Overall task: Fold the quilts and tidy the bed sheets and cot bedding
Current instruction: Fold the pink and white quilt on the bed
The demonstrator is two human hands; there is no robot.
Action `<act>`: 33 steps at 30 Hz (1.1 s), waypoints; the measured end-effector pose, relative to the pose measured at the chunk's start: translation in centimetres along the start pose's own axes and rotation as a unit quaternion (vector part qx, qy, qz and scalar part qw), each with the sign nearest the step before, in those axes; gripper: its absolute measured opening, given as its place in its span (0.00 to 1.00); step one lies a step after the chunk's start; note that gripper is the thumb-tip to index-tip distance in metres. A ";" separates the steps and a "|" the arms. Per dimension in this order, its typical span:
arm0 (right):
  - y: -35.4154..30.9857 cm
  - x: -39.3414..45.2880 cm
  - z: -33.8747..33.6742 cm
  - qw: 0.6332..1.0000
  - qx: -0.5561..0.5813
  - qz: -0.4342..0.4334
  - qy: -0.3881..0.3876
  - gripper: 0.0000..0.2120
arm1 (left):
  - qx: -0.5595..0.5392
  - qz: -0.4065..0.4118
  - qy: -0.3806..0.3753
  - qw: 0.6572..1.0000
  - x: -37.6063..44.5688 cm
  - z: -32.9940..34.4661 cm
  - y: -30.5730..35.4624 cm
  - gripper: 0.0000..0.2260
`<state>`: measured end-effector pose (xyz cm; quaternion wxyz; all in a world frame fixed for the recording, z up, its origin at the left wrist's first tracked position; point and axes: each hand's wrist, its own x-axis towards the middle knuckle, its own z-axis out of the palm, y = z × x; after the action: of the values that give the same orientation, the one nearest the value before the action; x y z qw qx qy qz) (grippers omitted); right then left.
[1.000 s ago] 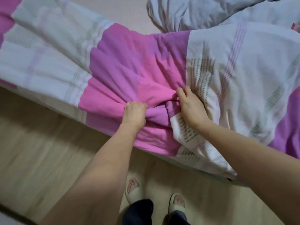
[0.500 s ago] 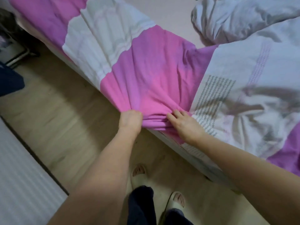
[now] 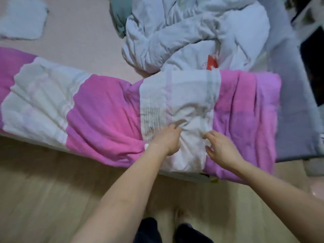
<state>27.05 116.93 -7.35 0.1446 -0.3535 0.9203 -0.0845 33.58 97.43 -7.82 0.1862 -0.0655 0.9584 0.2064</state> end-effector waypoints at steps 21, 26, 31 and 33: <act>17.8 -9.7 5.2 0.772 0.401 0.492 0.033 0.43 | -0.247 -0.085 -0.136 0.956 8.3 10.7 23.4 0.30; 16.9 -8.4 7.2 0.733 0.466 0.494 0.020 0.13 | -0.374 -0.154 -0.121 0.906 8.7 11.5 22.8 0.40; 11.3 -9.1 6.4 0.748 0.576 0.323 0.071 0.10 | -0.314 -0.200 -0.030 0.928 8.7 9.2 20.2 0.27; 10.9 -9.1 5.1 0.753 0.578 0.311 0.054 0.06 | -0.308 -0.205 0.017 0.929 8.3 7.9 18.7 0.16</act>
<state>28.31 130.86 -13.09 0.2901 0.1086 0.7617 -0.5691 24.77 117.31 -10.73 0.1792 -0.3182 0.8163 0.4476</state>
